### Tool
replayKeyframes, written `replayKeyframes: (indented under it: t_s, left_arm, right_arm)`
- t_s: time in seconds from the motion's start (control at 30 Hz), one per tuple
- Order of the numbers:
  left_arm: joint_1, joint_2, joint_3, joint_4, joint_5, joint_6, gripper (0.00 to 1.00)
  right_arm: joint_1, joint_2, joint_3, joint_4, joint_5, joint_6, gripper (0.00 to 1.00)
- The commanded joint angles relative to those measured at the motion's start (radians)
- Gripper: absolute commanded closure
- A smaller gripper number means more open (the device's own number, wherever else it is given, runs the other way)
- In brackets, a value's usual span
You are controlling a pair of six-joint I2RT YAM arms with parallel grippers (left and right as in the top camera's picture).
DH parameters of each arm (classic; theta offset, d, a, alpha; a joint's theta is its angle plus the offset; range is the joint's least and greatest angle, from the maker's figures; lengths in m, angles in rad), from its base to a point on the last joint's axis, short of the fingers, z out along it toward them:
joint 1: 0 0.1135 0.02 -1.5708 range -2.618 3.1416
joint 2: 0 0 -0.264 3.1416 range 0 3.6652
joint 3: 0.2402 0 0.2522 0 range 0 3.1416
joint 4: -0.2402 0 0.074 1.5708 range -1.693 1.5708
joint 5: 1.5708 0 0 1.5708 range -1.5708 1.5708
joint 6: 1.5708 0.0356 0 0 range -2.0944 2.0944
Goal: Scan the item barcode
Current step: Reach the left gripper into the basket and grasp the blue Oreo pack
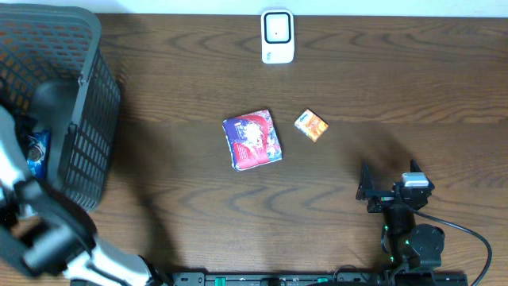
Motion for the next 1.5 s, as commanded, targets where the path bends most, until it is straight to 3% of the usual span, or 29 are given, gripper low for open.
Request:
replayKeyframes:
  t_s: [0.0, 0.13, 0.33, 0.53, 0.8, 1.1, 1.13, 1.2, 1.33, 1.47]
  left_arm:
    - [0.004, -0.248, 0.009, 0.003, 0.229, 0.019, 0.93]
    - [-0.01, -0.45, 0.009, 0.047, 0.412, 0.114, 0.93]
    - [-0.089, -0.67, 0.009, 0.118, 0.579, 0.125, 0.93]
    - [-0.343, -0.733, 0.009, 0.235, 0.932, 0.226, 0.93]
    - [-0.845, -0.593, 0.005, 0.185, 0.938, 0.469, 0.93]
    - [-1.121, -0.291, 0.005, 0.196, 0.848, 0.483, 0.91]
    - [-1.135, -0.264, 0.005, 0.196, 0.834, 0.483, 0.83]
    - [-1.147, -0.22, 0.006, 0.185, 0.775, 0.482, 0.55]
    - [-1.102, -0.239, 0.048, 0.108, 0.552, 0.483, 0.46]
    - [-1.006, -0.323, 0.15, 0.034, 0.435, 0.483, 0.26]
  right_arm:
    - [-0.009, -0.005, -0.002, -0.004, 0.0, 0.011, 0.01]
    - [-0.009, -0.005, -0.002, -0.004, 0.0, 0.011, 0.01]
    - [-0.009, -0.005, -0.002, -0.004, 0.0, 0.011, 0.01]
    - [-0.009, -0.005, -0.002, -0.004, 0.0, 0.011, 0.01]
    - [-0.009, -0.005, -0.002, -0.004, 0.0, 0.011, 0.01]
    - [-0.009, -0.005, -0.002, -0.004, 0.0, 0.011, 0.01]
    - [-0.009, -0.005, -0.002, -0.004, 0.0, 0.011, 0.01]
    - [-0.009, -0.005, -0.002, -0.004, 0.0, 0.011, 0.01]
    - [-0.009, -0.005, -0.002, -0.004, 0.0, 0.011, 0.01]
    - [-0.009, -0.005, -0.002, -0.004, 0.0, 0.011, 0.01]
